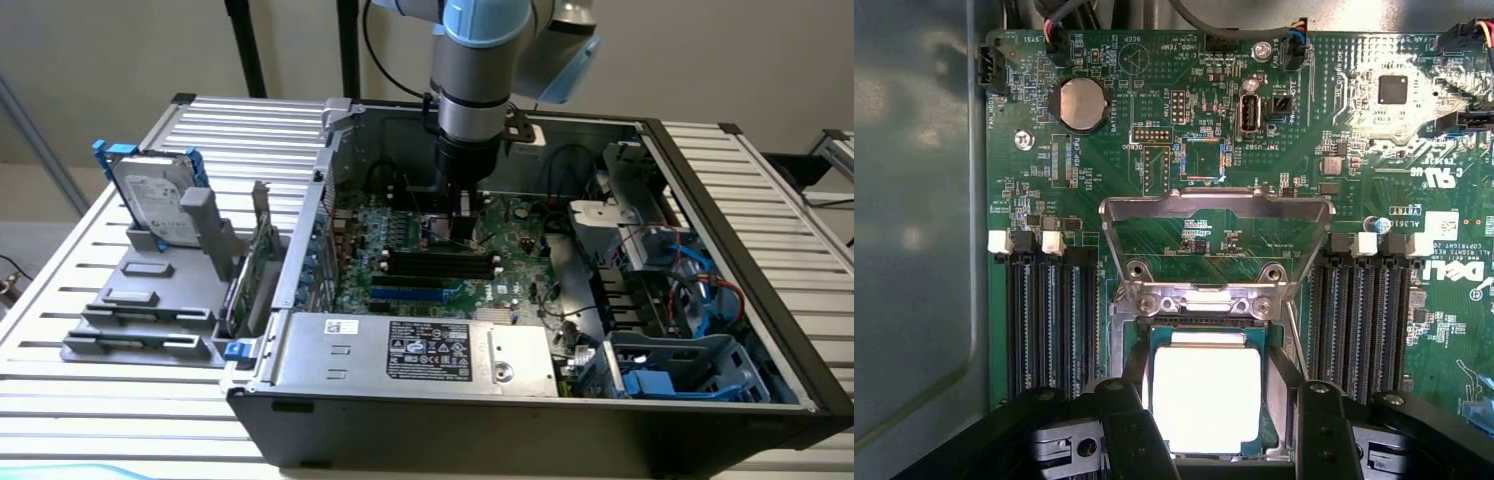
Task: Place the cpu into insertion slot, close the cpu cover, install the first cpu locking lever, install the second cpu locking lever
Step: 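Place the cpu into insertion slot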
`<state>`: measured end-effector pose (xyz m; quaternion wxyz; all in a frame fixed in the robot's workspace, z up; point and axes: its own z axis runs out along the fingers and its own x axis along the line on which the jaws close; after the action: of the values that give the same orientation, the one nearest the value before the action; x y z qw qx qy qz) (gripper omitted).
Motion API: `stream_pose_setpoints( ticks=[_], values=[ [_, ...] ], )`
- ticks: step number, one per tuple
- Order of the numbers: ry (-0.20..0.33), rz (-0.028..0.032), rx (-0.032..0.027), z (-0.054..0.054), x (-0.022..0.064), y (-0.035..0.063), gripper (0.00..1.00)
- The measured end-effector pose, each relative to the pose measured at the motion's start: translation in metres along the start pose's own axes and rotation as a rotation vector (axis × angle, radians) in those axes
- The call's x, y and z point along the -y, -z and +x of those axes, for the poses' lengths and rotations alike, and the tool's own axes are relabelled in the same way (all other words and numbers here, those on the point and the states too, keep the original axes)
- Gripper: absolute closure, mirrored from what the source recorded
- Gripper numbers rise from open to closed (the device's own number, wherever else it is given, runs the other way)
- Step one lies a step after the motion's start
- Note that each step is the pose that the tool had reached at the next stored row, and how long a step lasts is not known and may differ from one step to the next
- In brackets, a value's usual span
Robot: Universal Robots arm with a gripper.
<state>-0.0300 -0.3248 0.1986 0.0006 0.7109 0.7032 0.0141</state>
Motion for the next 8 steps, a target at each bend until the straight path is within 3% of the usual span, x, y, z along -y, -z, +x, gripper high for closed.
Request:
stream_pose_setpoints(
  ticks=[8],
  values=[
    [0.0,-0.0006,0.0002,0.0007,0.0001,-0.0007,0.45]
  ],
)
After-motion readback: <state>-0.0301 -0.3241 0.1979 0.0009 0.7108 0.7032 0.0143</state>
